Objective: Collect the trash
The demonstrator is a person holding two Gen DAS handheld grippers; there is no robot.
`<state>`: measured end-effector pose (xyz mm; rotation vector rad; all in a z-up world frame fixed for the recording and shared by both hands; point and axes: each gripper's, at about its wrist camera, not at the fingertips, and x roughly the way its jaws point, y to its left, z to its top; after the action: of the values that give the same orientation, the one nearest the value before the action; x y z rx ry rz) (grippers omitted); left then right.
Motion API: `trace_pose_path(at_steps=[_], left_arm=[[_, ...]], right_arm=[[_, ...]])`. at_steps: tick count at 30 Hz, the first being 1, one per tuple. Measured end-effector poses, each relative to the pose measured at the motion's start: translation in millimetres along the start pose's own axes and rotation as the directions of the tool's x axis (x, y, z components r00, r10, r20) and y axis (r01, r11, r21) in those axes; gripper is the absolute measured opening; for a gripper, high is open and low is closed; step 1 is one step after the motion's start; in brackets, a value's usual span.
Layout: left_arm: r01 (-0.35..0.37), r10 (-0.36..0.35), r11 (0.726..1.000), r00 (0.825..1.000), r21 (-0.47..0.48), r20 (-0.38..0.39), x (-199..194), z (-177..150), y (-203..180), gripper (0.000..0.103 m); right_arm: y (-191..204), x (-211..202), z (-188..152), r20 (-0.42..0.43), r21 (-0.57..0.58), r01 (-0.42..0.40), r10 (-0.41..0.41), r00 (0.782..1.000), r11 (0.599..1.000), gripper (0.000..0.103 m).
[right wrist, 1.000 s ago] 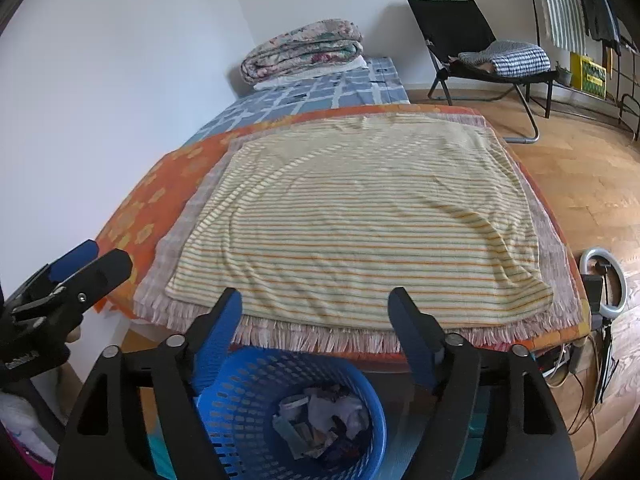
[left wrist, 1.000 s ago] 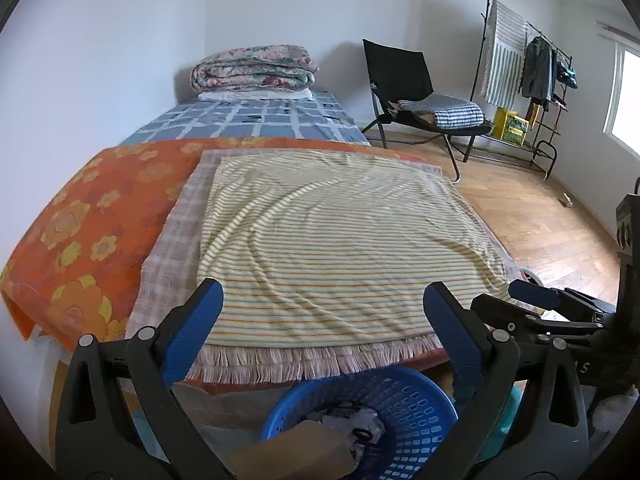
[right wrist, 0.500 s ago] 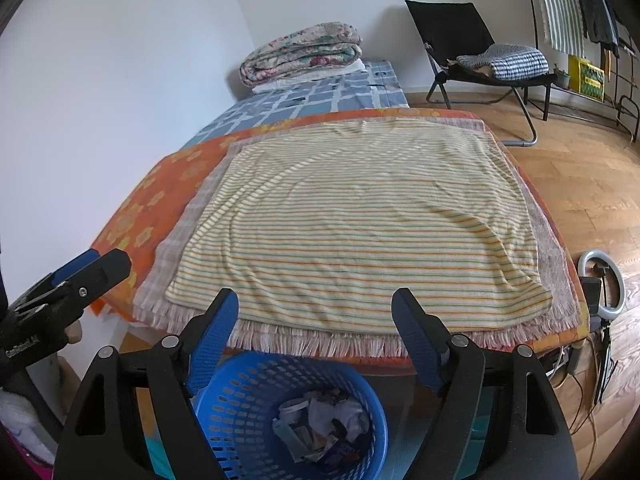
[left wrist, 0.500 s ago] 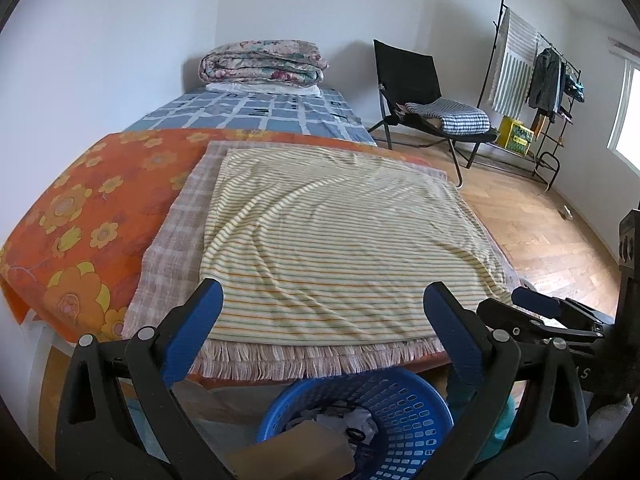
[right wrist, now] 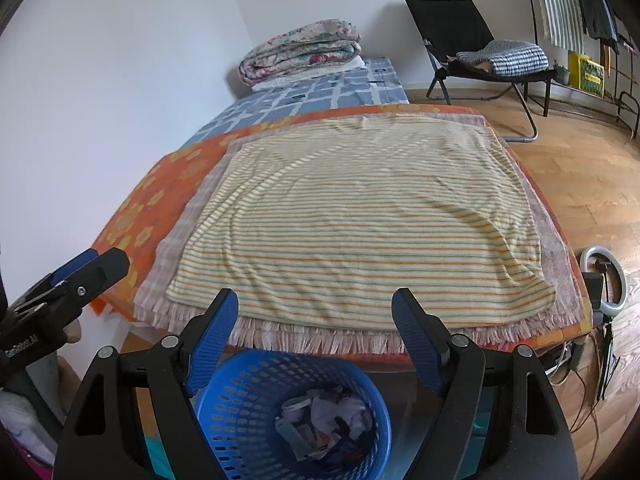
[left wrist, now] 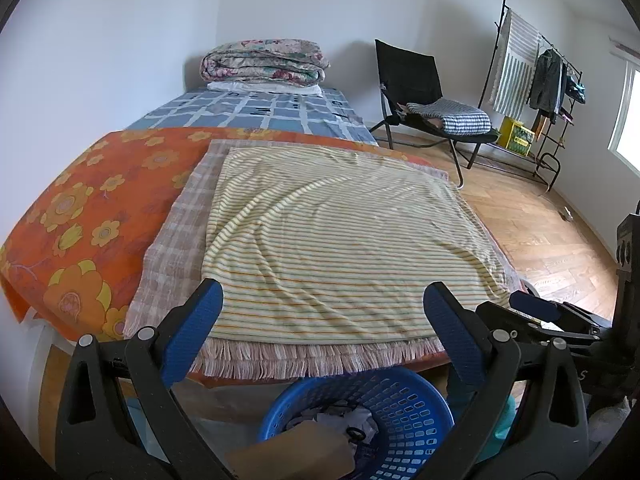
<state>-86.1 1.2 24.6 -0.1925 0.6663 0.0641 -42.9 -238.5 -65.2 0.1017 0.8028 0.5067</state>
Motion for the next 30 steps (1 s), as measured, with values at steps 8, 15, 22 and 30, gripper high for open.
trace_pose_path(at_steps=[8,15,22,30], left_arm=[[-0.001,0.001,1.000,1.000,0.001,-0.001,-0.2,0.4,0.8,0.102],[-0.001,0.001,1.000,1.000,0.002,-0.001,-0.2,0.0,0.1,0.102],[0.000,0.000,1.000,1.000,0.004,-0.002,-0.1,-0.1,-0.5,0.102],[0.000,0.000,1.000,1.000,0.003,-0.004,-0.1,-0.1,-0.5,0.102]], right_arm=[[-0.3,1.7,-0.1,-0.005,0.005,-0.005,0.005,1.000,1.000,0.079],[-0.4,2.4,-0.1,-0.008,0.009,-0.006,0.006,1.000,1.000,0.079],[-0.8,4.6,-0.9,-0.016,0.021,-0.010,0.011,1.000,1.000,0.079],[-0.5,5.7,-2.2,-0.023,0.032,-0.015,0.016,1.000,0.999,0.079]])
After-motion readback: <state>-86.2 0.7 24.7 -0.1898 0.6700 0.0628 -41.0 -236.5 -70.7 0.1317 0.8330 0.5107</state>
